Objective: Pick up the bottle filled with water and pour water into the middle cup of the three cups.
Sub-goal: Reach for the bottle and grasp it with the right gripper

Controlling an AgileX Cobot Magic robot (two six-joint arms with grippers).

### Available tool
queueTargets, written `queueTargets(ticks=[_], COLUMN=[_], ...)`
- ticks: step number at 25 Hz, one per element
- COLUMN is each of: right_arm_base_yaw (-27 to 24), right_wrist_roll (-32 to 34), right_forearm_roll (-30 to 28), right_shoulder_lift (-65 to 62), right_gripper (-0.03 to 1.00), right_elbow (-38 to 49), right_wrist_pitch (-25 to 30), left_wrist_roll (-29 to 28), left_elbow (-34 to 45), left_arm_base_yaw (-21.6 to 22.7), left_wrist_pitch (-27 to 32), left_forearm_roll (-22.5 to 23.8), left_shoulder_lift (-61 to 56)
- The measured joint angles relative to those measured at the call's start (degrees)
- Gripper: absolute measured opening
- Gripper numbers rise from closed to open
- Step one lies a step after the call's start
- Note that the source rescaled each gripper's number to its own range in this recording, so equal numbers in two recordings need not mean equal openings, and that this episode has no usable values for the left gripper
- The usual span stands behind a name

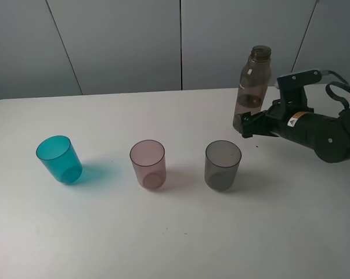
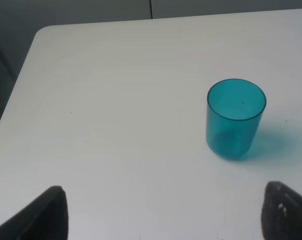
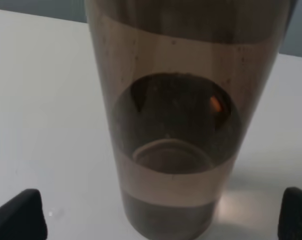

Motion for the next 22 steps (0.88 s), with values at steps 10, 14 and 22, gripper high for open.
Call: queueTargets(ticks=[10,14,22], right_arm_base_yaw=[0.00,0.00,0.00], right_wrist_roll=[0.44,0.44,1.19], right_forearm_roll=[1.53,2.39,2.52], right_shoulder_lift=[5.14,7.30,10.54], right_gripper=[1.00,1.00,1.00], right_elbow=[-5.14,-6.97,-8.27], right_wrist_pitch=[-0.55,-0.78,-8.39], left_wrist_roll=[0.00,0.00,0.00], left_elbow=[0.00,0.00,0.00], left_arm_base_yaw=[0.00,0.00,0.00], left_wrist_pitch=[0.00,0.00,0.00], left_forearm_roll=[0.00,0.00,0.00], left_shoulder_lift=[0.00,0.00,0.00])
